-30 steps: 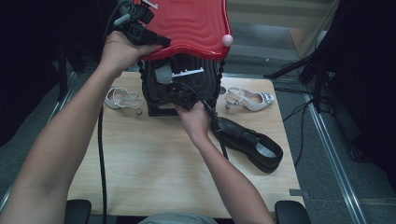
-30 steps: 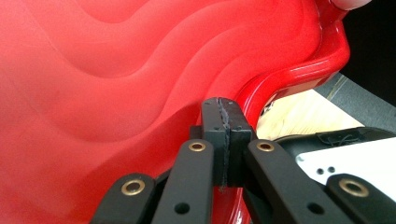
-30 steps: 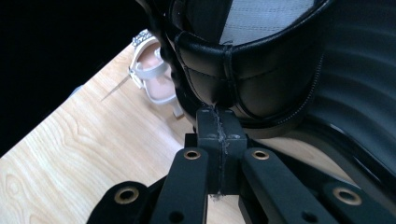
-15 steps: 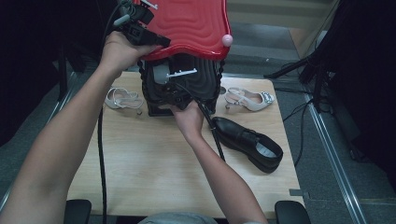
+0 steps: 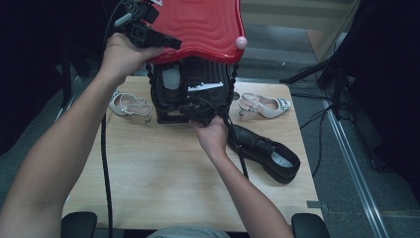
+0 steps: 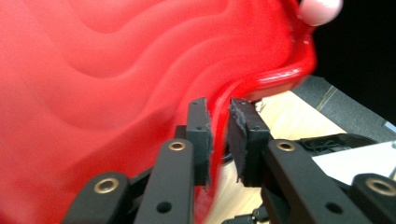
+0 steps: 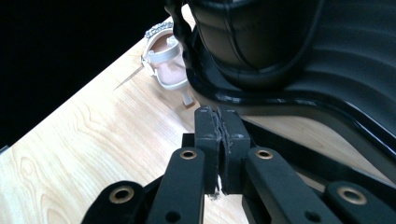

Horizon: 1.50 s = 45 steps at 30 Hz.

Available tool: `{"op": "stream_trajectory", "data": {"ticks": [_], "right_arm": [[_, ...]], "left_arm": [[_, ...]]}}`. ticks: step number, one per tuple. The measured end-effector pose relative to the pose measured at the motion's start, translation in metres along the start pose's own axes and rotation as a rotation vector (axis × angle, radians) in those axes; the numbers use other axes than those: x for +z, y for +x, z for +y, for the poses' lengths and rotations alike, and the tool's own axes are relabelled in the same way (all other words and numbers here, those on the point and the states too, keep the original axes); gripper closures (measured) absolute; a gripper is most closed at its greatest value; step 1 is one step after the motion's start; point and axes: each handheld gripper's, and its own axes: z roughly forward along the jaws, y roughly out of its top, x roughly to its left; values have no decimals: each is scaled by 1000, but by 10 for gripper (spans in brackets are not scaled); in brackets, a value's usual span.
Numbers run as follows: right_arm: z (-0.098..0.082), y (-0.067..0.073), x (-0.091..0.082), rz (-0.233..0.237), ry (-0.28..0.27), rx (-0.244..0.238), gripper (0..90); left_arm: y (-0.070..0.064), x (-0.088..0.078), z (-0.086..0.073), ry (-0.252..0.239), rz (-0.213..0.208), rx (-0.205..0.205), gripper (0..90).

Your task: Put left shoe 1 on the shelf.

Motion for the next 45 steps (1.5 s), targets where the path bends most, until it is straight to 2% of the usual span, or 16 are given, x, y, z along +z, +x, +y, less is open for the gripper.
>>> {"op": "stream_trajectory", "data": {"ticks": [3, 6, 8, 9, 12, 15, 17, 20, 22, 28, 30, 32, 38, 40, 44, 45], "right_arm": [[-8, -4, -8, -2, -1, -11, 881], [-15, -8, -15, 13, 8, 0, 882], [-19, -11, -18, 15, 2, 7, 882], [-25, -15, -23, 22, -11, 16, 882], [-34, -20, -26, 42, 5, 31, 889], [-43, -23, -29, 35, 22, 37, 899], [-49, -26, -31, 51, 21, 40, 900], [-58, -30, -35, 45, 8, 46, 896], [-62, -32, -36, 45, 4, 52, 880], [-76, -41, -45, 52, 9, 103, 723], [-76, -42, -46, 54, 20, 98, 708], [-79, -43, -49, 64, 44, 93, 647], [-83, -45, -59, 81, 68, 71, 621], [-85, -46, -62, 92, 72, 81, 626], [-90, -49, -68, 87, 63, 81, 652], [-95, -50, -71, 78, 70, 84, 660]], "left_arm": [[-7, -5, -6, 0, -18, -3, 717], [-15, -6, -13, 19, -27, 7, 690], [-17, -7, -16, 22, -34, 11, 671], [-21, -7, -23, 19, -50, 10, 665], [-24, -5, -32, 21, -65, 10, 647], [-26, -4, -41, 22, -77, 13, 637], [-27, -3, -47, 29, -82, 15, 626], [-28, -1, -57, 31, -88, 12, 620], [-29, 0, -61, 32, -85, 15, 618], [-33, 7, -81, 41, -107, 6, 595], [-33, 7, -83, 45, -110, 8, 577], [-35, 10, -91, 56, -117, 6, 555], [-36, 18, -110, 72, -131, -4, 523], [-36, 21, -116, 74, -128, -6, 518], [-35, 24, -126, 72, -137, -14, 518], [-35, 25, -133, 71, -149, -15, 518]]}}
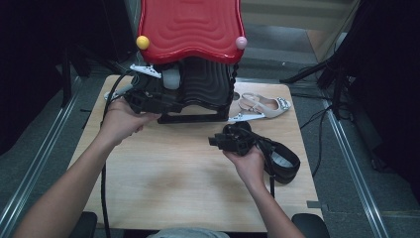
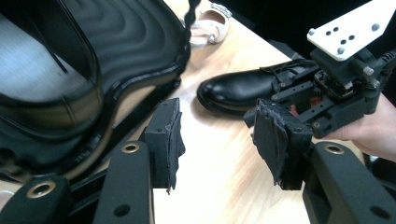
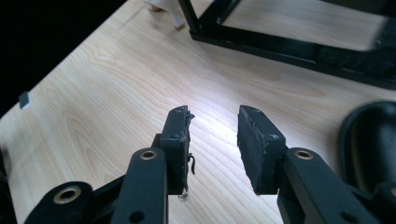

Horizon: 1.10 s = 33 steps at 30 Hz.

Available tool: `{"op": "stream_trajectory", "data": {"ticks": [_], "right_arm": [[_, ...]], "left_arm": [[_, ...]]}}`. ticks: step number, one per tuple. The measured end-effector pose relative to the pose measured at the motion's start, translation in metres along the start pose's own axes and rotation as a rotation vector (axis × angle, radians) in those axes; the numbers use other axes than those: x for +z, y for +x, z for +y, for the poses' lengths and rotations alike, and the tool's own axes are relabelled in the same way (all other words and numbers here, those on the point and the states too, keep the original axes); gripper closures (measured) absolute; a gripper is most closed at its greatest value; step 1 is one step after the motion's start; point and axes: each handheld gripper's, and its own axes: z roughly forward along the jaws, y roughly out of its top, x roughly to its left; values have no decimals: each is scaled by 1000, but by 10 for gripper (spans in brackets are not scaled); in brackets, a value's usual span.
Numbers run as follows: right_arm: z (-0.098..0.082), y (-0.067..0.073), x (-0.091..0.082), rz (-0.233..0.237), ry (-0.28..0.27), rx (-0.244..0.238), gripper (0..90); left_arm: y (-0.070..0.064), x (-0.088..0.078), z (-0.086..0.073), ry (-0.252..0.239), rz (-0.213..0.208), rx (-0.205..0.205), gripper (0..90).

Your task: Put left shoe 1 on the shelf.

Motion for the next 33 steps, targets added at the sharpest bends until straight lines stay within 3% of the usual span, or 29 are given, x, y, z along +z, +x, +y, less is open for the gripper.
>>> {"op": "stream_trajectory", "data": {"ticks": [7, 11, 18, 24, 26, 28, 30, 31, 33], "right_arm": [[-15, -8, -8, 15, 45, 18, 667], [-19, -12, -17, 34, 33, 21, 701], [-27, -17, -33, -15, 21, -6, 709], [-34, -27, -51, -51, 12, 7, 714], [-35, -30, -55, -54, 5, 12, 728], [-38, -37, -64, -65, 1, 34, 768], [-40, -39, -67, -74, 2, 41, 775], [-43, -44, -73, -87, -2, 58, 805], [-46, -48, -81, -100, -8, 68, 841]], "left_arm": [[1, 11, -28, 24, -8, -10, 508], [1, 18, -42, 35, 6, -9, 505], [2, 26, -67, 48, -5, -21, 504], [3, 39, -79, 57, -29, -40, 505], [2, 41, -80, 67, -28, -33, 505], [-1, 48, -82, 88, -11, 0, 511], [-2, 50, -82, 88, -25, -3, 553], [-4, 54, -83, 83, -54, 5, 588], [-5, 57, -83, 82, -50, 14, 644]]}}
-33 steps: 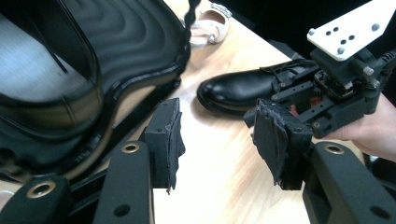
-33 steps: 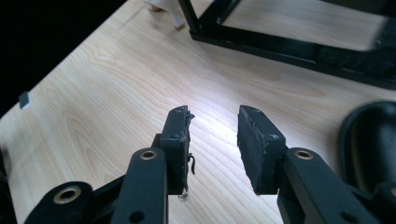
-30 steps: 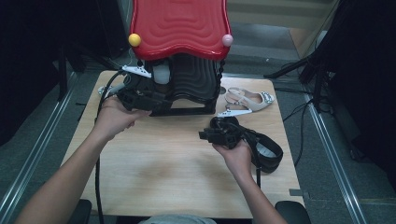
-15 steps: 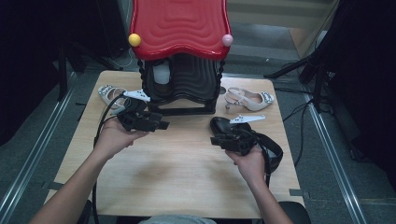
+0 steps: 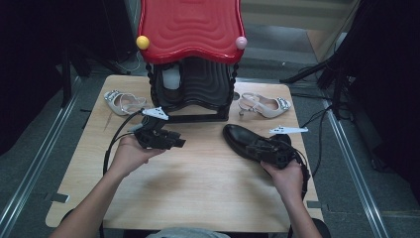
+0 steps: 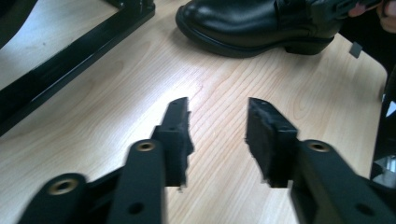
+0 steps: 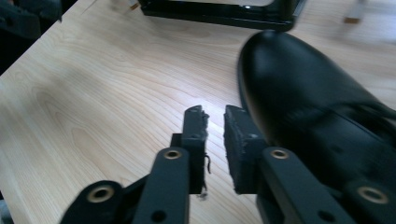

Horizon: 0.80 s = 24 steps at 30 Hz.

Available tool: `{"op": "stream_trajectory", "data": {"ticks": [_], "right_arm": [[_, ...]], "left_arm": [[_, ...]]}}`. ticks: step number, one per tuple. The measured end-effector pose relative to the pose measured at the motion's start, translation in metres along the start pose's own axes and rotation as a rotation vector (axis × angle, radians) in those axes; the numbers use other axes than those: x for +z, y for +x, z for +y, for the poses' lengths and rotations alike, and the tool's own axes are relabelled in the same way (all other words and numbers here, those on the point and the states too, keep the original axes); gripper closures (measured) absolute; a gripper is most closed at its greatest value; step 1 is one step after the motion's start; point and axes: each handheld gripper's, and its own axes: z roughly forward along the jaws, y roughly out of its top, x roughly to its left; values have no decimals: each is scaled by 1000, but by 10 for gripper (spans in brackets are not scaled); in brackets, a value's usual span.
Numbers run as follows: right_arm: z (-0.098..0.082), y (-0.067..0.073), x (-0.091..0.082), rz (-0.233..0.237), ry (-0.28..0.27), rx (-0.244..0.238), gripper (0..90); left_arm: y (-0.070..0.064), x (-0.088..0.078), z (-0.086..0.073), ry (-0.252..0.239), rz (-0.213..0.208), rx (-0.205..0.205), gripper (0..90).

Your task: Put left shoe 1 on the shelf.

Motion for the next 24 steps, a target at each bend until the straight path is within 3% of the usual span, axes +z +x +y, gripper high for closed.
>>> {"op": "stream_trajectory", "data": {"ticks": [3, 4, 6, 11, 14, 17, 22, 24], "right_arm": [[-2, -4, -7, -21, 2, 7, 879], [-4, -7, -14, -40, 4, 9, 900], [-5, -10, -20, -54, 12, 11, 900], [-6, -17, -38, -84, 5, 9, 900], [-6, -20, -45, -106, 7, 1, 900], [-8, -31, -49, -137, 53, 5, 900], [-15, -41, -42, -155, 112, 19, 900], [-15, -43, -37, -157, 134, 24, 900]], "left_arm": [[0, 6, 1, -7, -26, -2, 735], [1, 9, 2, -15, -67, -19, 757], [1, 11, 4, -25, -64, -22, 800], [2, 19, 3, 4, -64, -23, 900], [3, 22, 3, 6, -70, -32, 900], [1, 23, 3, 1, -71, -30, 900], [-2, 21, 5, -43, -63, -34, 900], [-2, 20, 5, -39, -53, -35, 900]]}}
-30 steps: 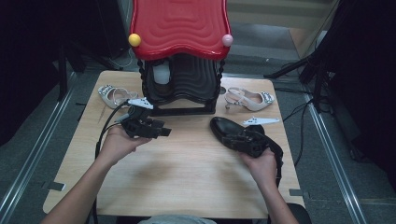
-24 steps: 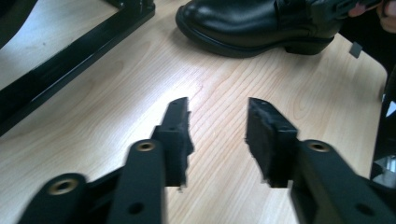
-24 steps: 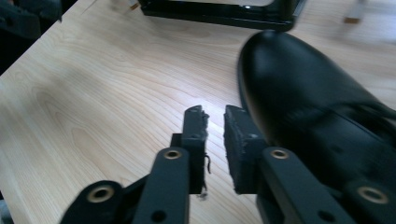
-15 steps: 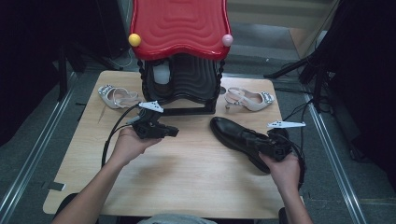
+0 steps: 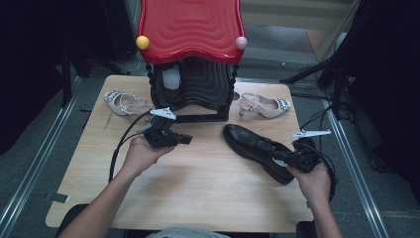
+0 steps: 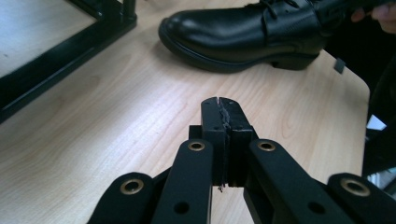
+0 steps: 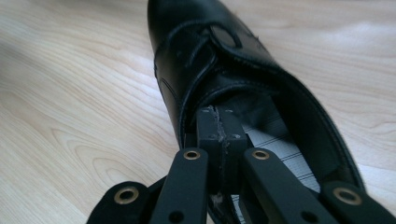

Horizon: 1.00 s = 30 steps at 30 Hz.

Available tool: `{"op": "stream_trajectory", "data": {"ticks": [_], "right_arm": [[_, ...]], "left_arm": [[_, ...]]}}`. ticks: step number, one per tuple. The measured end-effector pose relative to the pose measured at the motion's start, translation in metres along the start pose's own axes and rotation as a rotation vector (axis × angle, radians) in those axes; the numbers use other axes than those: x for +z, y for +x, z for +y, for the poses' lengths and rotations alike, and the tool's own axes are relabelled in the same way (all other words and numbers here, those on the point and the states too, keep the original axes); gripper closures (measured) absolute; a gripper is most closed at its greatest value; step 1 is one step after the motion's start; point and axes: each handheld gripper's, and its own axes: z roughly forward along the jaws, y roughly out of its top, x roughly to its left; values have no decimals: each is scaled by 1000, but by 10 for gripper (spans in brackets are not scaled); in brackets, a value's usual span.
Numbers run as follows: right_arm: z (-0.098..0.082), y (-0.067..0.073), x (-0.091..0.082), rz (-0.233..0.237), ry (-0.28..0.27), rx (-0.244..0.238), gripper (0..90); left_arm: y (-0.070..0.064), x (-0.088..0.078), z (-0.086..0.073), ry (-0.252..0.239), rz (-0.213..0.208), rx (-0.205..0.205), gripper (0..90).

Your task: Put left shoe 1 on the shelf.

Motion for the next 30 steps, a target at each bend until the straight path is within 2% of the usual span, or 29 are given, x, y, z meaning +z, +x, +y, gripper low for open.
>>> {"op": "stream_trajectory", "data": {"ticks": [2, 5, 9, 11, 12, 13, 21, 30], "right_arm": [[1, 2, 5, -11, 23, -10, 900], [3, 4, 8, -25, 35, -19, 900], [8, 9, 12, -42, 64, -19, 900], [9, 10, 12, -41, 67, -18, 900], [10, 12, 14, -25, 72, -24, 900], [11, 13, 16, -21, 76, -31, 900], [16, 28, 26, 10, 88, -62, 900], [22, 40, 37, 50, 86, -45, 900]], "left_arm": [[-1, -1, -1, 1, 20, 8, 900], [-1, -3, -2, -3, 25, 19, 893], [2, -2, -4, -2, 32, 9, 886], [4, -2, -5, -18, 22, -4, 886], [9, -1, -7, -42, -5, -43, 885], [10, 0, -7, -37, 1, -46, 877], [12, -1, -13, -21, 30, -45, 856], [11, -3, -20, -11, 36, -56, 840]]}}
